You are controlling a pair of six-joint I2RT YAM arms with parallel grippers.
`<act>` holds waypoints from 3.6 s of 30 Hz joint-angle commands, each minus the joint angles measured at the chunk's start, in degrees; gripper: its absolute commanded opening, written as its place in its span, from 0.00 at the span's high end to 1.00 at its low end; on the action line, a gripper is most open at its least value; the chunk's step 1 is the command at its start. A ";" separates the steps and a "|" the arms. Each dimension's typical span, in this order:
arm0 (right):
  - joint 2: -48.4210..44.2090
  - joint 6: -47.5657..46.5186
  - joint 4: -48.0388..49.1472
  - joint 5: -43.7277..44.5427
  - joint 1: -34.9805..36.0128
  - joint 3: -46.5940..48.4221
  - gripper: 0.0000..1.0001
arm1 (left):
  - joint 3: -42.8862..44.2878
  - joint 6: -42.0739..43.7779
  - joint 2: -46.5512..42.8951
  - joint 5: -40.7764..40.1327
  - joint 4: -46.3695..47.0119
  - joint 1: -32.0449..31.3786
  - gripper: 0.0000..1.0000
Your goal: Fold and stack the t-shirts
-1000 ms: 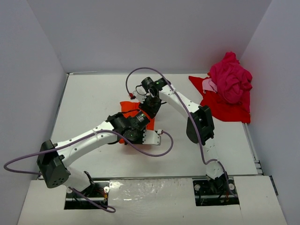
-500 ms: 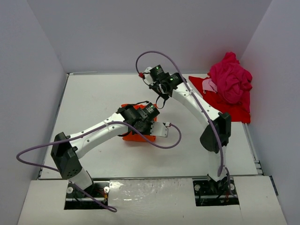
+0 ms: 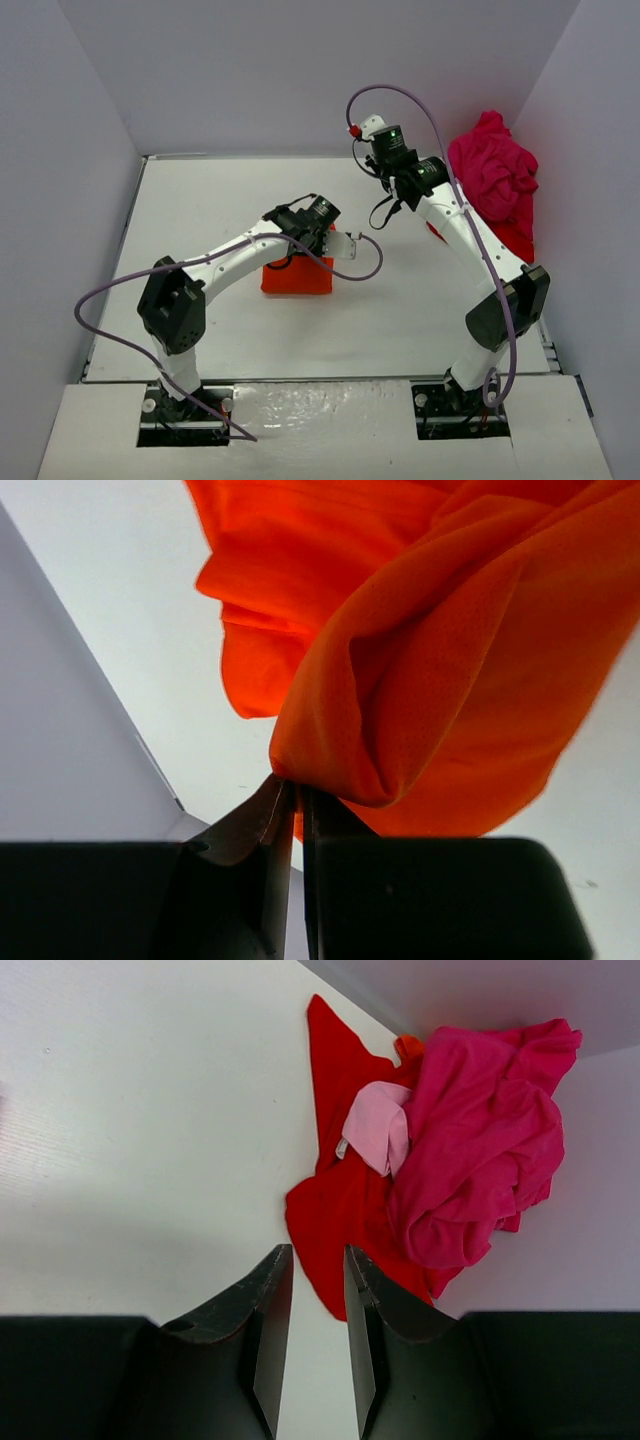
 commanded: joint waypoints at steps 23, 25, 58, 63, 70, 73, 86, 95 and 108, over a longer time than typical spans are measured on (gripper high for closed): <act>-7.52 -0.02 5.56 -1.81 -4.16 -5.44 0.66 | 25.98 -14.46 13.21 -12.75 28.21 13.73 0.20; -8.65 -0.06 5.46 -4.63 -4.81 -6.19 0.65 | 25.97 -19.48 10.19 -8.97 23.75 14.86 0.20; -10.95 1.17 9.42 -27.33 -14.69 -22.85 0.53 | 5.60 -43.14 5.64 47.16 16.35 27.20 0.54; -10.95 1.08 9.58 -27.51 -15.67 -23.18 0.54 | 10.76 -39.08 10.19 55.44 8.70 24.78 1.00; -10.20 1.27 9.51 -27.25 -15.94 -22.40 0.54 | 13.15 -33.92 15.93 57.54 2.97 16.10 1.00; -10.81 1.30 9.55 -27.20 -16.06 -22.42 0.54 | 17.71 -34.72 22.79 57.50 -0.71 15.96 1.00; -14.33 1.17 9.55 -28.65 -16.10 -23.51 0.52 | 31.44 -42.49 36.92 41.04 -5.24 21.12 1.00; -14.63 1.13 9.54 -28.53 -16.10 -23.50 0.51 | 30.53 -44.19 34.35 41.97 -3.76 34.91 1.00; -12.87 1.34 9.13 -28.57 -16.10 -22.15 0.51 | 30.92 -42.00 32.63 44.90 -2.58 49.12 1.00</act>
